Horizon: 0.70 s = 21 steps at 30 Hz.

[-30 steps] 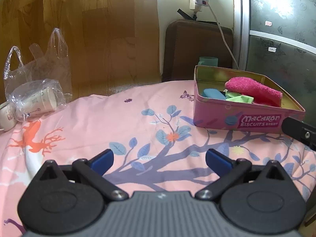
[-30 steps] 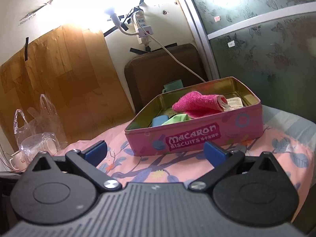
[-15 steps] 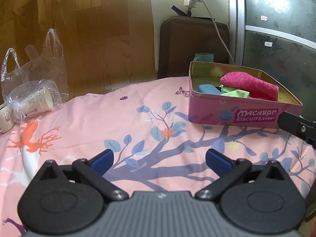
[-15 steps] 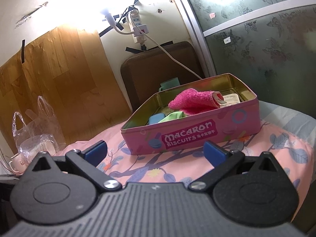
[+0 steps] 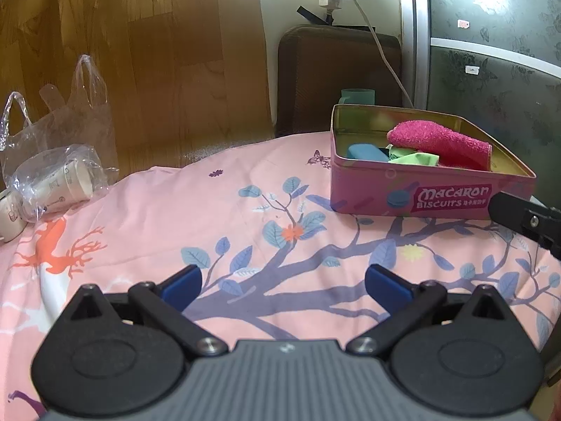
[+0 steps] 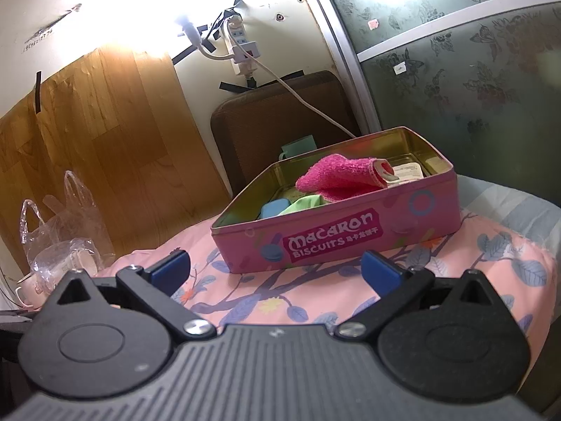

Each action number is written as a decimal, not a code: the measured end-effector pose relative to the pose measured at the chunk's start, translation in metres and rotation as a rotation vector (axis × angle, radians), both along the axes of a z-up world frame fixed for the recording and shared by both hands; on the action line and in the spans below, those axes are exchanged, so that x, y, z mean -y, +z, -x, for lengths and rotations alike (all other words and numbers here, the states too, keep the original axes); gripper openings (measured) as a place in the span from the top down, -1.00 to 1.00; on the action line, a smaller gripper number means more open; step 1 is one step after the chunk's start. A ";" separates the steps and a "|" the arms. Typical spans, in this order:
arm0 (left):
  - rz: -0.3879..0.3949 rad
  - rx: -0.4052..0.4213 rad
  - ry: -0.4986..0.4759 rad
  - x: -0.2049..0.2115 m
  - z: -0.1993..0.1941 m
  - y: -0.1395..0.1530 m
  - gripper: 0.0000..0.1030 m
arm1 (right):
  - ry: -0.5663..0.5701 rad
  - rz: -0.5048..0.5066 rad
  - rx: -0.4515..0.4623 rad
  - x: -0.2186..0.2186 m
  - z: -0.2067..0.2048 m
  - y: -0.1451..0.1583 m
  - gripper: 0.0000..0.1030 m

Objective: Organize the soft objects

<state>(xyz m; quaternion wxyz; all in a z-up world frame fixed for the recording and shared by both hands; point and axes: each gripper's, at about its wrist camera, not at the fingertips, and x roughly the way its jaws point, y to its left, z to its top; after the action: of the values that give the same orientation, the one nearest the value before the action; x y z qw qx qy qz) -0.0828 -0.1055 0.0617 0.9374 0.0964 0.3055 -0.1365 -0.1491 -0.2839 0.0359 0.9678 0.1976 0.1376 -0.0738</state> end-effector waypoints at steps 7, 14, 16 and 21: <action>-0.010 -0.006 -0.003 0.003 0.001 0.000 -0.99 | -0.003 -0.006 0.001 0.003 0.001 -0.001 -1.00; -0.009 -0.015 0.005 0.004 0.000 0.001 -0.99 | -0.006 -0.011 0.003 0.003 0.002 -0.001 -1.00; -0.008 -0.021 0.007 0.004 -0.001 0.002 -0.99 | -0.006 -0.012 0.002 0.004 0.002 -0.001 -1.00; -0.015 -0.029 0.007 0.006 -0.001 0.001 -0.99 | -0.011 -0.016 0.005 0.005 0.003 -0.001 -1.00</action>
<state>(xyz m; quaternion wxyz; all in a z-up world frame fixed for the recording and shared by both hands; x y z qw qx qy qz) -0.0821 -0.1118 0.0629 0.9327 0.1004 0.3203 -0.1321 -0.1525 -0.2890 0.0345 0.9660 0.2065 0.1345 -0.0777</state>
